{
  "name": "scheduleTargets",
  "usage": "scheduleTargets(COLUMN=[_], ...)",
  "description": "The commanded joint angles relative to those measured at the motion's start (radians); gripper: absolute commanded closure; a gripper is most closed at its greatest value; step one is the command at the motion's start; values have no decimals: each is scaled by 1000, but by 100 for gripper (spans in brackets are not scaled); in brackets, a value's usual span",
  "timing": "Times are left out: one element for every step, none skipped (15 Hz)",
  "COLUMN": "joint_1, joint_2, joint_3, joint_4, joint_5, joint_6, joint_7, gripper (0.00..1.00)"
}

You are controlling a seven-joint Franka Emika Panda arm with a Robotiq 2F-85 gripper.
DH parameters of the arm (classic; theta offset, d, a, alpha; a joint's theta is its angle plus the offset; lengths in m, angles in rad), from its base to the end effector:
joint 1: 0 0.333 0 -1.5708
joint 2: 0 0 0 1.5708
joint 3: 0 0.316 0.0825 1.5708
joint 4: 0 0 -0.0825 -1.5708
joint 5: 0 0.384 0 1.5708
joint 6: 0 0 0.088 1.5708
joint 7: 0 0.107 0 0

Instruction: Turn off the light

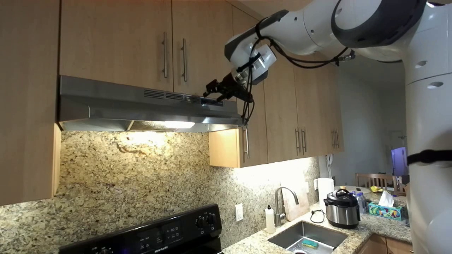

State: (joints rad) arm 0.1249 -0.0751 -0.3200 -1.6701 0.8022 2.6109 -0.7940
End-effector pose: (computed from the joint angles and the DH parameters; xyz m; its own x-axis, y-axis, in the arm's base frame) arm 0.5673 -0.1373 0.7366 0.3812 -0.0349 0.9238 0.1730 -0.9789 -0.1084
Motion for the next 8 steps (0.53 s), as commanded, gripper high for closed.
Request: scheduleTargets(joint_1=[-7,-87,-101,-122,-141,-158,-175,-190], joint_2=[59,73,86,98,111,124,137,149], joint_3=[-28,41,48,63,76,89,101,112], joint_4=[88,108,125,143,160,179,197,215], joint_5=[58,68,74,79,81,83,77,78], joint_6=[-88,-112,-132,-145,-157,-169,-184,-195], joint_7=[-72,-74,-74,-75,-74,-73,-67,-66], gripper=[0,0,0,0,0,0,0,0])
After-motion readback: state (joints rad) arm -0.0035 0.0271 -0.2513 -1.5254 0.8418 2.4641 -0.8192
